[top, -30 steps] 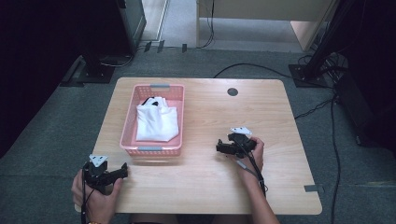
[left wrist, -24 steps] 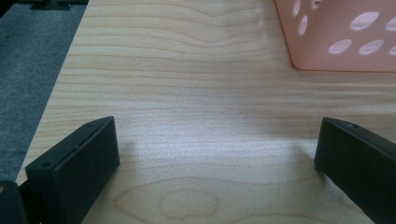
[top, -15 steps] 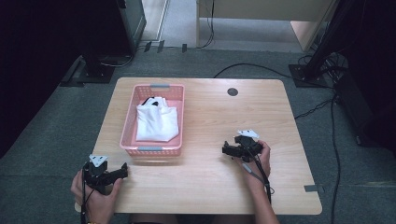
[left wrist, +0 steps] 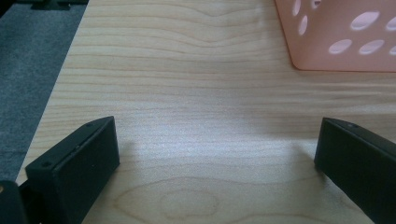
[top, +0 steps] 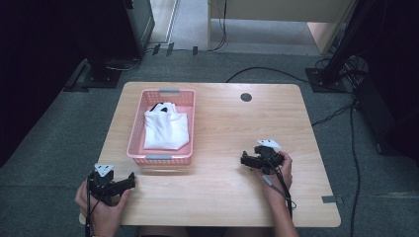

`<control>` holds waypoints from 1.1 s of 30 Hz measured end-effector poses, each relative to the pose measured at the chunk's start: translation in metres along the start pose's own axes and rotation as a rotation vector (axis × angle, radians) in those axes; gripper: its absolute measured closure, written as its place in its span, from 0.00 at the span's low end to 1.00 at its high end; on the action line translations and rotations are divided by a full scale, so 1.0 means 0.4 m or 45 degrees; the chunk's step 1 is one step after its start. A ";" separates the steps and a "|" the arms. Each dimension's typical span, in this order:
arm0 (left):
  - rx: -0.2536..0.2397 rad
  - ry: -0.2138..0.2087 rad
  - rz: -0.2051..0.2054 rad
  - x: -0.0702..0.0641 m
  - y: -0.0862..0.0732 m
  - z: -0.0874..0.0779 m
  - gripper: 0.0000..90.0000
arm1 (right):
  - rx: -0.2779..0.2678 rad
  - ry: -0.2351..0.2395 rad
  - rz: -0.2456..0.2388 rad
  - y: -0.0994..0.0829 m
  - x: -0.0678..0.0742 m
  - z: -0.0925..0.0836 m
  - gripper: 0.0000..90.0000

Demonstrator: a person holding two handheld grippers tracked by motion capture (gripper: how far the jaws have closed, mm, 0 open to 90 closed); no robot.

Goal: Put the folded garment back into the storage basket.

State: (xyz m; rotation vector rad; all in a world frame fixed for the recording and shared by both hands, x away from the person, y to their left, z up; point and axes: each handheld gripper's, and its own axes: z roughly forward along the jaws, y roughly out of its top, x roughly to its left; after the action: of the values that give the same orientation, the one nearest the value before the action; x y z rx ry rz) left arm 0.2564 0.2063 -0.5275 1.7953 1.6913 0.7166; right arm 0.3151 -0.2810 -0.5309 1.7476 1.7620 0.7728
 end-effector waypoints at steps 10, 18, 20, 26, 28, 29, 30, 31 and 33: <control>0.000 0.000 0.000 0.000 0.000 0.000 0.00 | -0.002 -0.021 0.020 -0.009 -0.029 -0.010 0.00; -0.001 0.000 -0.001 0.000 0.000 0.000 0.00 | -0.002 -0.028 0.028 -0.016 -0.047 -0.017 0.00; 0.000 0.000 0.000 0.000 0.000 0.000 0.00 | -0.002 -0.027 0.024 -0.017 -0.052 -0.019 0.00; 0.000 0.000 0.000 0.000 0.000 0.000 0.00 | -0.004 -0.033 0.030 -0.021 -0.065 -0.023 0.00; -0.002 0.000 -0.002 0.000 0.000 0.000 0.00 | -0.001 -0.035 0.031 -0.023 -0.070 -0.025 0.00; 0.000 0.000 0.000 0.000 0.000 0.000 0.00 | -0.001 -0.037 0.035 -0.024 -0.072 -0.026 0.00; -0.001 0.000 -0.002 0.000 0.000 0.000 0.00 | -0.001 -0.039 0.039 -0.024 -0.073 -0.027 0.00; 0.000 0.000 0.000 0.000 0.000 0.000 0.00 | -0.003 -0.038 0.037 -0.025 -0.076 -0.027 0.00; 0.000 0.000 0.000 0.000 0.000 0.000 0.00 | -0.002 -0.037 0.036 -0.027 -0.082 -0.029 0.00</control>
State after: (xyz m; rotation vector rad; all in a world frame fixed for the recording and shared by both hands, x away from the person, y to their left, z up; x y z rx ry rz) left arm 0.2564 0.2063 -0.5275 1.7950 1.6912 0.7164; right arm 0.2998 -0.3139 -0.5312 1.7780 1.7203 0.7563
